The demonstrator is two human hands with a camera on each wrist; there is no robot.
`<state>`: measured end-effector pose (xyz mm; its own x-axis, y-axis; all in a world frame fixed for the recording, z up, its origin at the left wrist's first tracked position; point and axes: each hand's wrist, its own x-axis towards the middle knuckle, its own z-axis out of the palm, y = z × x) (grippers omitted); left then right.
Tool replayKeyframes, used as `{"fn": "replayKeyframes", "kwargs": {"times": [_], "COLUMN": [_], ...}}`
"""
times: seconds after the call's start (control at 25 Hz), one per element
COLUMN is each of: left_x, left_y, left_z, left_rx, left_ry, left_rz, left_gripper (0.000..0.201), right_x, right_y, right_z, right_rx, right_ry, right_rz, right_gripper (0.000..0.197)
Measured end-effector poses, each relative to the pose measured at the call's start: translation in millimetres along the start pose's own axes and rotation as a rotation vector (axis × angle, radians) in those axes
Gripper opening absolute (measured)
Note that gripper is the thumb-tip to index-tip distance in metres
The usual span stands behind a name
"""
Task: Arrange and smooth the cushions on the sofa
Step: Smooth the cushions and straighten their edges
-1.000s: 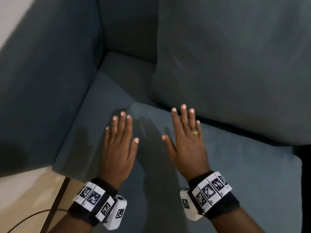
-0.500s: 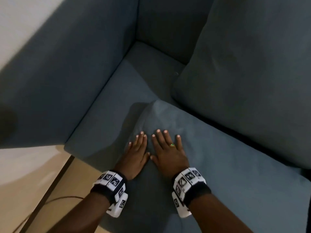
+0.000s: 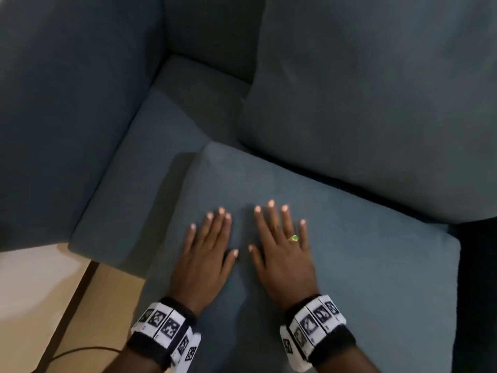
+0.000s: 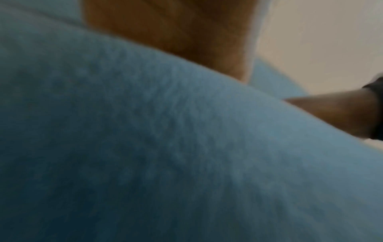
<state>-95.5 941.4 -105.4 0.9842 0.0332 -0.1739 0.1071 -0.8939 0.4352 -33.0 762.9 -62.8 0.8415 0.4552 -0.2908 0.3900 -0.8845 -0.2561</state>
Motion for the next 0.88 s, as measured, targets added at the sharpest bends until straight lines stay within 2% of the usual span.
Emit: {"fn": "replayKeyframes", "kwargs": {"times": [0.08,0.16,0.24,0.32,0.36,0.4,0.48,0.52,0.6,0.64,0.68,0.76,0.8,0.84,0.88], "left_x": [-6.1,2.5,4.4,-2.0,-1.3,10.2,19.3,20.3,16.7,15.8,15.4,25.2,26.0,24.4,21.2], "left_y": [19.9,41.0,71.7,89.1,101.2,115.0,145.3,159.9,185.7,194.2,208.0,236.0,246.6,255.7,264.0], "left_z": [12.2,7.0,13.9,31.2,32.7,30.3,23.9,33.0,60.6,71.7,78.3,80.7,84.0,92.7,100.8], "left_rx": [0.010,0.055,0.077,0.167,0.153,0.137,0.185,0.186,0.298,0.322,0.307,0.259,0.240,0.259,0.299], "left_ry": [-0.044,0.037,-0.003,-0.110,-0.124,-0.059,0.046,-0.002,-0.188,-0.270,-0.279,-0.167,-0.155,-0.168,-0.233], "left_rz": [-0.075,-0.131,-0.027,0.088,0.081,0.071,0.102,0.156,0.270,0.254,0.233,0.253,0.290,0.350,0.379], "left_gripper": [0.073,0.076,0.073,0.074,0.075,0.075,0.072,0.071,0.070,0.070,0.070,0.067,0.066,0.065,0.066], "right_x": [-19.7,-30.0,-43.8,-66.7,-80.1,-82.4,-92.0,-98.4,-112.5,-115.5,-122.5,-128.2,-134.6,-140.1,-149.8], "right_y": [22.0,45.4,67.1,82.6,93.7,106.8,133.1,148.3,169.5,177.4,184.3,207.7,220.0,233.4,244.6], "right_z": [9.7,-2.3,-5.7,4.7,7.5,1.5,-13.0,-16.2,-6.3,4.0,7.9,-8.2,-14.4,-14.5,-11.9], "right_rx": [0.029,0.096,0.076,0.017,0.031,0.055,0.116,0.158,0.093,0.090,0.106,0.154,0.164,0.156,0.133], "right_ry": [-0.040,0.105,0.149,0.018,0.001,0.062,0.194,0.204,0.037,-0.032,-0.032,0.143,0.197,0.197,0.126], "right_rz": [-0.033,0.009,0.078,0.072,0.053,0.069,0.201,0.267,0.286,0.271,0.276,0.370,0.426,0.442,0.440], "right_gripper": [0.074,0.070,0.067,0.072,0.074,0.073,0.068,0.067,0.069,0.071,0.071,0.067,0.066,0.066,0.067]}}
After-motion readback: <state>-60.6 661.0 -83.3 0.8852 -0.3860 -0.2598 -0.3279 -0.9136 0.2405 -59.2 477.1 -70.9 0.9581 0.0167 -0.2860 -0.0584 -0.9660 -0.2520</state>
